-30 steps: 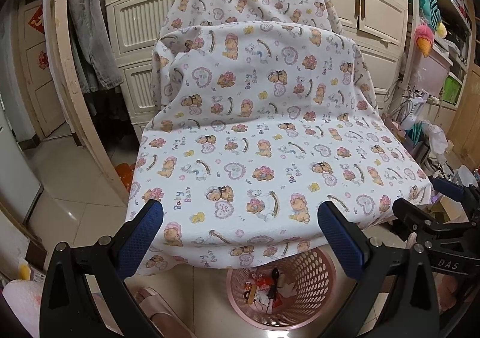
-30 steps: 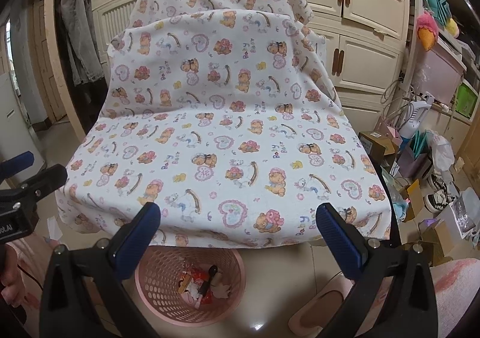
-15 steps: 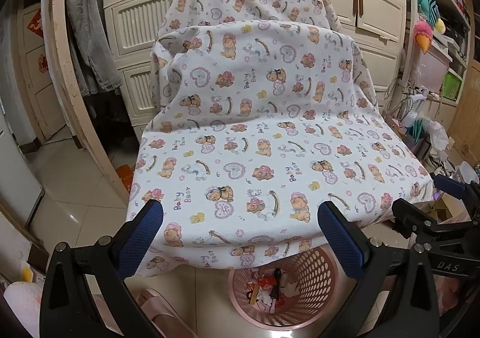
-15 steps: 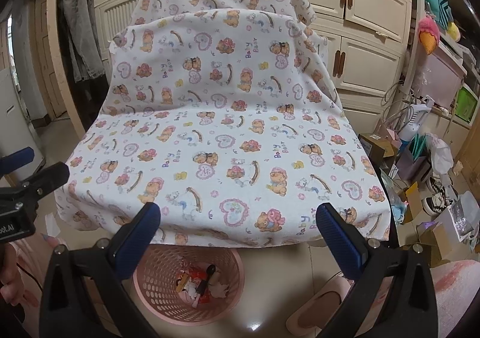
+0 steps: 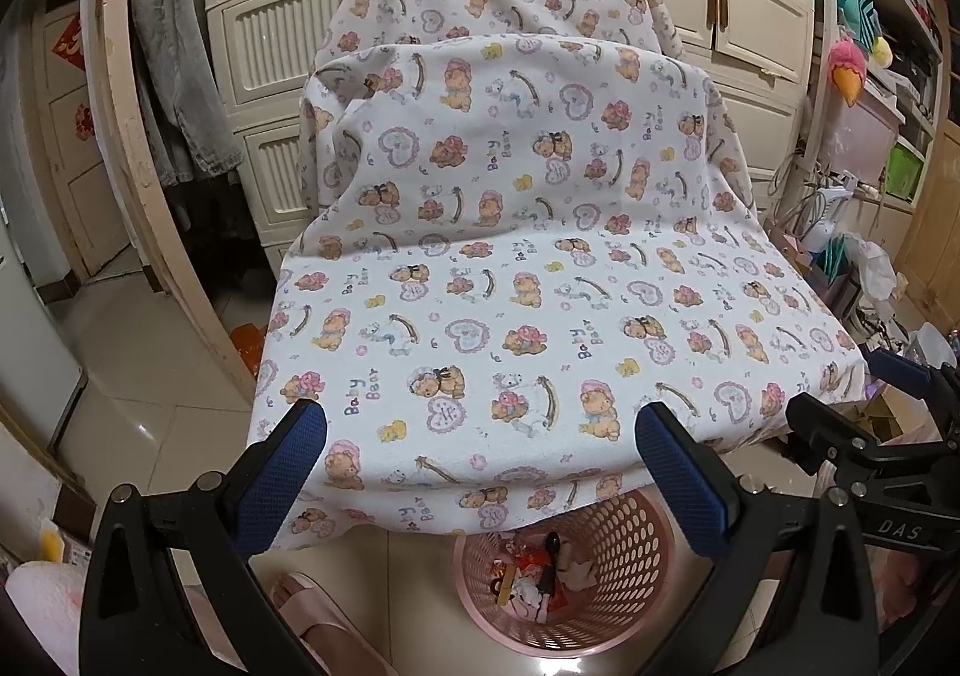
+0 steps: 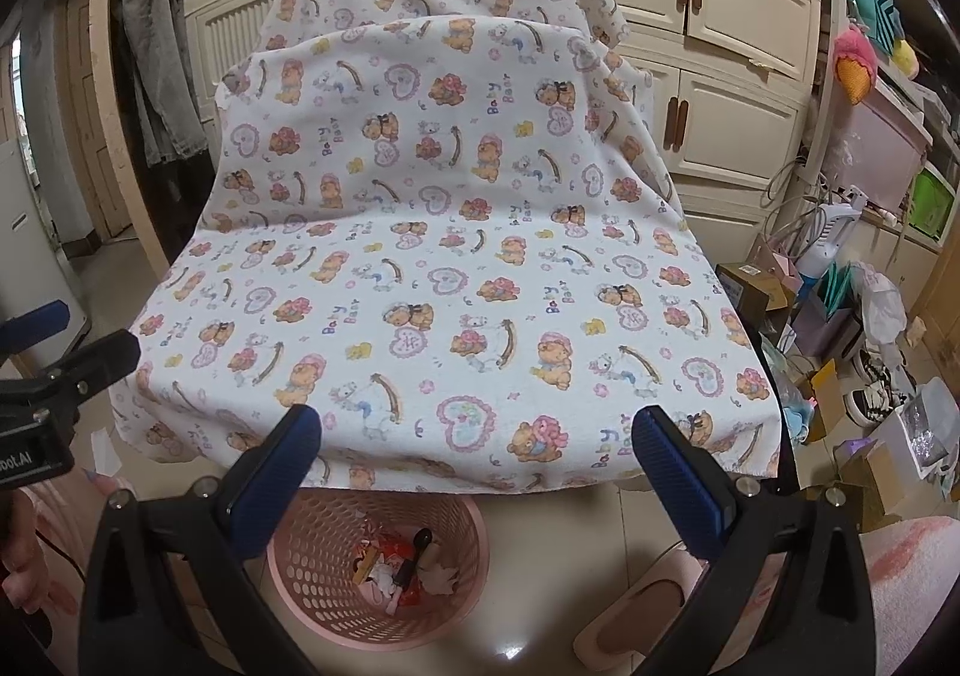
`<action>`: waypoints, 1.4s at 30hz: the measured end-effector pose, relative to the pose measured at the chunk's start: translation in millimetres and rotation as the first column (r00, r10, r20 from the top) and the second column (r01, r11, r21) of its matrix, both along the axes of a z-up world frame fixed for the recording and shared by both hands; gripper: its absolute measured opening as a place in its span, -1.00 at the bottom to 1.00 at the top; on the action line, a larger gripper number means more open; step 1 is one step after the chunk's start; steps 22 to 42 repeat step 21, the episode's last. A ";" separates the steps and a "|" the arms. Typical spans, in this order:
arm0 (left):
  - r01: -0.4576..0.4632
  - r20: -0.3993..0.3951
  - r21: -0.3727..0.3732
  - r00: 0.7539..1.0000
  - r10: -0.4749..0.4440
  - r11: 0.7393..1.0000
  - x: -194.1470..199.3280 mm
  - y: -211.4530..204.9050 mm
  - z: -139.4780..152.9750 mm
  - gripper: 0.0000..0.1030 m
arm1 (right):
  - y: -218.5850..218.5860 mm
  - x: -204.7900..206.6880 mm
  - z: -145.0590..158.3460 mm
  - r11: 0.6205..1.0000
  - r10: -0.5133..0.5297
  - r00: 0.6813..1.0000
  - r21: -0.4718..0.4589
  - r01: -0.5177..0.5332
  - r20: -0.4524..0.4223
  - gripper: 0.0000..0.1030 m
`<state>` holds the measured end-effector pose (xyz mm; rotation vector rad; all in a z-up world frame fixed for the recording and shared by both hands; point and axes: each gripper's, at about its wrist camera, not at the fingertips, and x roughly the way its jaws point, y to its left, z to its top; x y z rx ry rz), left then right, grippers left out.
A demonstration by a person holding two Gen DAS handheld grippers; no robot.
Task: Collect trash
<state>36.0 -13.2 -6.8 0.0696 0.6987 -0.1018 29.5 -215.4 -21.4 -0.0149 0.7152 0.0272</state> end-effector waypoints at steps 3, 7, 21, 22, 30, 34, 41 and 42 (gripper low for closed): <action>0.000 0.002 0.004 1.000 0.000 1.000 -0.5 -0.7 0.2 0.98 | -0.8 -0.3 0.6 1.000 -0.002 1.000 -0.002 0.002 0.003 1.00; -0.001 0.002 -0.002 1.000 0.001 1.000 -0.8 -0.2 0.6 0.98 | -0.1 -0.4 0.7 1.000 -0.003 1.000 0.001 0.003 -0.001 1.00; -0.022 -0.005 -0.015 1.000 0.022 1.000 2.6 3.7 0.8 0.98 | 0.8 0.8 1.0 1.000 -0.006 1.000 0.002 0.006 0.000 1.00; -0.022 -0.005 -0.015 1.000 0.022 1.000 2.6 3.7 0.8 0.98 | 0.8 0.8 1.0 1.000 -0.006 1.000 0.002 0.006 0.000 1.00; -0.022 -0.005 -0.015 1.000 0.022 1.000 2.6 3.7 0.8 0.98 | 0.8 0.8 1.0 1.000 -0.006 1.000 0.002 0.006 0.000 1.00; -0.022 -0.005 -0.015 1.000 0.022 1.000 2.6 3.7 0.8 0.98 | 0.8 0.8 1.0 1.000 -0.006 1.000 0.002 0.006 0.000 1.00; -0.022 -0.005 -0.015 1.000 0.022 1.000 2.6 3.7 0.8 0.98 | 0.8 0.8 1.0 1.000 -0.006 1.000 0.002 0.006 0.000 1.00; -0.022 -0.005 -0.015 1.000 0.022 1.000 2.6 3.7 0.8 0.98 | 0.8 0.8 1.0 1.000 -0.006 1.000 0.002 0.006 0.000 1.00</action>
